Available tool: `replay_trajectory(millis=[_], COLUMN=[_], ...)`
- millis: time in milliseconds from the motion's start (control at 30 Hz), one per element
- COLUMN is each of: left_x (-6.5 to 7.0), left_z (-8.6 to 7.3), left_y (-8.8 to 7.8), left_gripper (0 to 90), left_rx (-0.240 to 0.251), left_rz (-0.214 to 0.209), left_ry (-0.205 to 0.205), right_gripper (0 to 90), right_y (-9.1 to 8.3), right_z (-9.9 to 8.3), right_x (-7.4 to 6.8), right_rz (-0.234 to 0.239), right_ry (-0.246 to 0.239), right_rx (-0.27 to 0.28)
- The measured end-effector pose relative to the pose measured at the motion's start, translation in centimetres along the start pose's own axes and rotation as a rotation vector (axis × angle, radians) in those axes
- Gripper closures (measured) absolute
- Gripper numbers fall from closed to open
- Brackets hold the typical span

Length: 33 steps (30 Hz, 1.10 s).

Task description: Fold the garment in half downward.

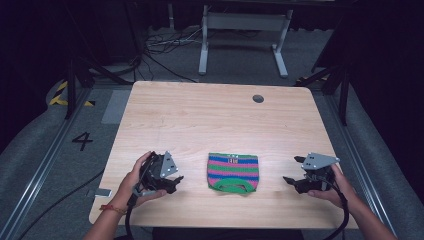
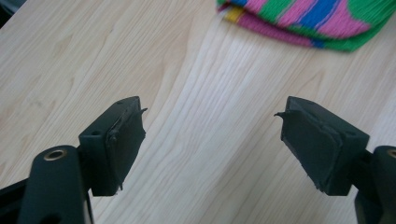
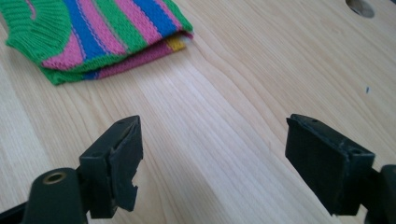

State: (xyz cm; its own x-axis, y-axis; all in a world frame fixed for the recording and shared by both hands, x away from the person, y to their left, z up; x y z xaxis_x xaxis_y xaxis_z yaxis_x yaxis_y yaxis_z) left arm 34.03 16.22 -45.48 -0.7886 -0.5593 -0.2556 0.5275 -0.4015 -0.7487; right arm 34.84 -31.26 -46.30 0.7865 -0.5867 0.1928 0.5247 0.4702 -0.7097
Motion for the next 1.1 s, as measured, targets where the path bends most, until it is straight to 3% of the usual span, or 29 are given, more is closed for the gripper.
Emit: replay_trajectory(millis=[500, 833, 1100], left_x=[-1.6, -2.1, -2.3], left_z=[-4.4, -7.1, -8.6], left_y=[-1.3, -1.2, -1.6], left_gripper=[18.3, 18.2, 17.1], left_rx=[-0.014, -0.025, -0.027], left_rz=[0.02, -0.029, -0.031], left_ry=[-0.102, -0.182, -0.231], right_gripper=[17.8, 17.8, 18.3], right_y=[-1.3, -2.0, -2.4], right_z=[-4.0, -6.8, -8.5], right_x=[1.8, 2.4, 2.5], right_rz=[-0.054, -0.045, -0.047], right_ry=[0.105, 0.137, 0.173], right_rx=[-0.006, -0.021, -0.023])
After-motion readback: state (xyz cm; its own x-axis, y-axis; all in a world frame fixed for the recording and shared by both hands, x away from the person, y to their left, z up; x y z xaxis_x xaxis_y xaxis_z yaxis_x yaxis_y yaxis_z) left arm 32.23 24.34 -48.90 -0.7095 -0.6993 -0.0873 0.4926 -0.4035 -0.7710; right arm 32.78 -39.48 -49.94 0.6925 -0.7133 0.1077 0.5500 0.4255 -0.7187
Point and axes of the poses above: each handheld gripper's, and its own axes: y roughly forward along the jaws, z roughly out of its top, x roughly to its right, the point moved 1 cm from there along y, roughly forward along the jaws, and after that the axes turned 1 degree about -y, right-handed, at the moved point
